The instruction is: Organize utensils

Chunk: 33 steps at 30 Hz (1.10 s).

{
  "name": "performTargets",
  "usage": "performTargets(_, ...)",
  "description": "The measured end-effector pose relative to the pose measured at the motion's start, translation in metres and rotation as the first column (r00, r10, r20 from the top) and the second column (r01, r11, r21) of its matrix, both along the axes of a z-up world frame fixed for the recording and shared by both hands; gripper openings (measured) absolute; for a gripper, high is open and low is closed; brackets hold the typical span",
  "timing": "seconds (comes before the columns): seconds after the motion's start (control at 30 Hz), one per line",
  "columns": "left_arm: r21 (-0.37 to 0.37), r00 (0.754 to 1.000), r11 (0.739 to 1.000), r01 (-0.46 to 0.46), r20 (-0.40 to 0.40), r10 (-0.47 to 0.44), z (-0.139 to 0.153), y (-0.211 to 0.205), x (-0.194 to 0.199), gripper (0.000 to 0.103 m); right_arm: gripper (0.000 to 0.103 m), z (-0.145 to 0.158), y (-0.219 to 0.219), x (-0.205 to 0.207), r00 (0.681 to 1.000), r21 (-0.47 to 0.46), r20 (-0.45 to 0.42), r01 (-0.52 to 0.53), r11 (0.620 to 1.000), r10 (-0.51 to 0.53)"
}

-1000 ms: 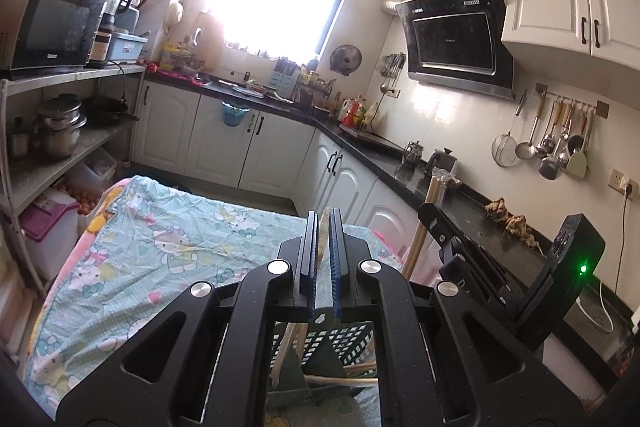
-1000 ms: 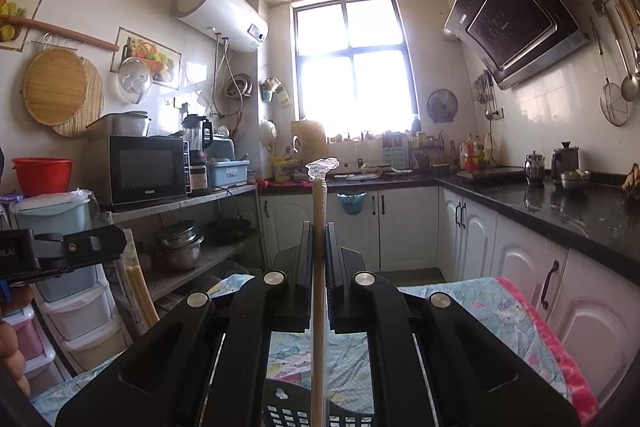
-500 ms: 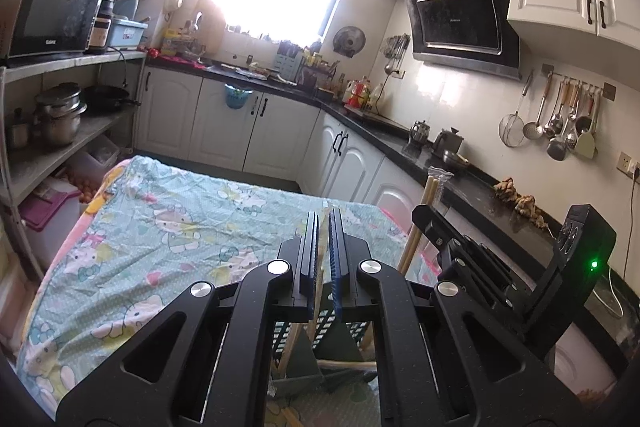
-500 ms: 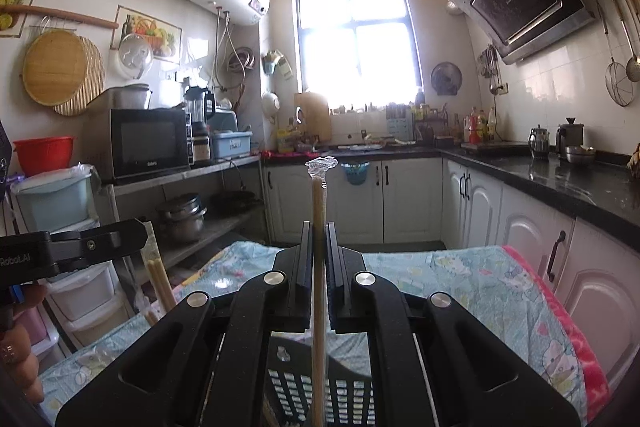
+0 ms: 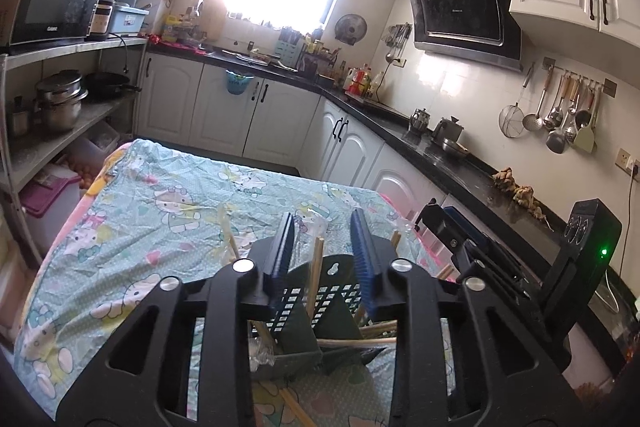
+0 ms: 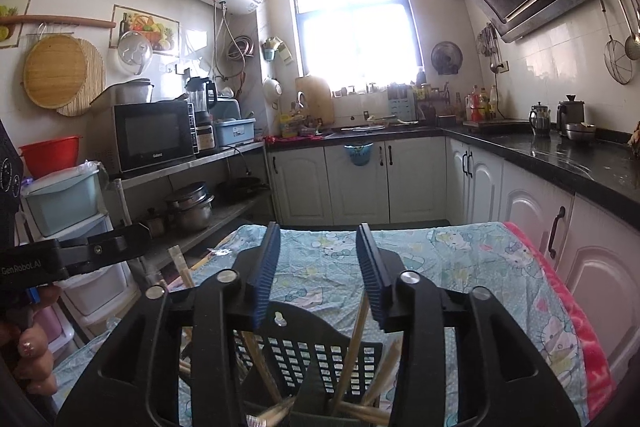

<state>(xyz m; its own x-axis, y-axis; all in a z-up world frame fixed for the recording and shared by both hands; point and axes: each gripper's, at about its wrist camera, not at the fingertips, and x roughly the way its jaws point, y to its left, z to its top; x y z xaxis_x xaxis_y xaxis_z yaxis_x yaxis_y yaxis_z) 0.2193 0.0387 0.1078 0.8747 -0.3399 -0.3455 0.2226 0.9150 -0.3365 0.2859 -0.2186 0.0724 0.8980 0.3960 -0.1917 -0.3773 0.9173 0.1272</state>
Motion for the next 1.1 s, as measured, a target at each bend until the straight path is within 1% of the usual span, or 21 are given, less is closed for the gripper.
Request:
performTargets(0.03,0.002,1.0,1.0,0.0,0.003,0.0,0.001,0.0,-0.002,0.032,0.043,0.001,-0.001,-0.002,1.0,0.0,-0.004,0.0,1.0,0.0)
performTargets(0.07,0.004,1.0,1.0,-0.001,0.004,0.001,0.002,0.0,-0.005,0.034,0.045,0.001,-0.003,-0.004,1.0,0.001,-0.011,0.001,1.0,-0.001)
performTargets(0.13,0.006,1.0,1.0,-0.002,0.005,0.002,0.004,0.001,-0.008,0.042,0.047,0.003,-0.006,-0.009,1.0,0.005,-0.027,0.005,1.0,-0.005)
performTargets(0.17,0.007,1.0,1.0,-0.001,0.006,0.001,0.005,0.001,-0.011,0.043,0.048,0.003,-0.008,-0.011,1.0,0.006,-0.031,0.003,1.0,-0.003)
performTargets(0.23,0.007,1.0,1.0,0.002,0.004,-0.002,0.006,0.001,-0.015,0.05,0.05,0.005,-0.01,-0.017,0.999,0.001,-0.037,0.0,1.0,0.0)
performTargets(0.3,0.008,1.0,1.0,0.006,0.002,-0.006,0.007,0.001,-0.02,0.056,0.054,0.007,-0.012,-0.023,0.999,-0.003,-0.043,-0.001,1.0,0.001)
performTargets(0.37,0.009,1.0,1.0,0.008,0.003,-0.008,0.009,0.001,-0.024,0.059,0.057,0.009,-0.015,-0.028,0.999,-0.004,-0.049,-0.005,1.0,0.005)
performTargets(0.43,0.008,1.0,1.0,0.01,0.004,-0.01,0.01,0.001,-0.028,0.068,0.059,0.01,-0.017,-0.035,0.998,-0.008,-0.055,-0.009,1.0,0.008)
performTargets(0.47,0.008,1.0,1.0,0.01,0.004,-0.01,0.01,0.002,-0.029,0.071,0.06,0.01,-0.017,-0.036,0.998,-0.01,-0.058,-0.01,1.0,0.009)
performTargets(0.53,0.006,1.0,1.0,0.008,0.005,-0.008,0.01,0.002,-0.034,0.08,0.061,0.011,-0.019,-0.042,0.998,-0.012,-0.066,-0.013,1.0,0.013)
performTargets(0.63,-0.002,1.0,1.0,0.009,0.0,-0.009,0.009,0.004,-0.039,0.091,0.063,0.01,-0.022,-0.049,0.996,-0.005,-0.089,-0.021,1.0,0.021)
performTargets(0.77,-0.003,1.0,1.0,0.006,-0.001,-0.006,0.007,0.005,-0.046,0.092,0.065,0.007,-0.023,-0.057,0.992,0.0,-0.119,-0.035,0.999,0.035)
performTargets(1.1,-0.019,0.999,1.0,-0.007,-0.032,0.007,-0.002,0.012,-0.061,0.092,0.068,-0.007,-0.02,-0.081,0.983,-0.063,-0.172,-0.08,0.995,0.068)
